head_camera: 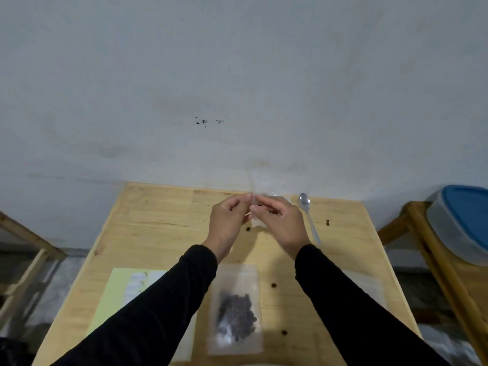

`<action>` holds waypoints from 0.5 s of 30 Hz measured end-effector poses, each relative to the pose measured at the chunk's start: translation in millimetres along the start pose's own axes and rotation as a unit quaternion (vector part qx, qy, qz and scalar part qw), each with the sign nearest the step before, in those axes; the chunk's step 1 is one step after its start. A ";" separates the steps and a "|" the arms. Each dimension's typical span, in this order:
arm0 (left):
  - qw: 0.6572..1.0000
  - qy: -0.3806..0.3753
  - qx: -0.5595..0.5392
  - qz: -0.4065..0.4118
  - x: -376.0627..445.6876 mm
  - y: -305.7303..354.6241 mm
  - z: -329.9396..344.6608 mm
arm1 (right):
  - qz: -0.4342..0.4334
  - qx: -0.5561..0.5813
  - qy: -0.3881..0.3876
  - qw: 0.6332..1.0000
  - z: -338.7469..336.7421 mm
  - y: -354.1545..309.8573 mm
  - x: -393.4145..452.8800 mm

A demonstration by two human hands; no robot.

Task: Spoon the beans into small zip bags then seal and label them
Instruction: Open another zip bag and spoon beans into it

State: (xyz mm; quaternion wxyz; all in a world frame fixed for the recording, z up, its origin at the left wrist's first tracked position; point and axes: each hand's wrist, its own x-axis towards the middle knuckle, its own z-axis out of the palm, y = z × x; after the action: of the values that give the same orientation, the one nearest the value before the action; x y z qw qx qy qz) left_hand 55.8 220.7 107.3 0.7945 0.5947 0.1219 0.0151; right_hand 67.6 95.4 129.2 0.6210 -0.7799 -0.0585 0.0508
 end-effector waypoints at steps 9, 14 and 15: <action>0.998 0.020 -0.050 -0.021 11.6 2.3 16.8 | 0.006 0.010 -0.038 0.999 -17.5 2.5 12.5; 0.998 0.042 -0.034 -0.014 14.7 0.9 26.3 | 0.008 0.014 -0.029 0.999 -27.1 -2.1 12.8; 0.999 0.043 -0.026 -0.011 15.1 0.7 28.3 | 0.009 0.008 -0.027 1.000 -29.2 -2.1 13.1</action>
State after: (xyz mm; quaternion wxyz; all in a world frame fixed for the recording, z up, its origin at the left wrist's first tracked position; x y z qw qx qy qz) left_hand 76.5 196.8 112.7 0.8038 0.5713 0.1619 0.0351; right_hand 84.9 69.8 137.7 0.6253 -0.7736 -0.0677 0.0778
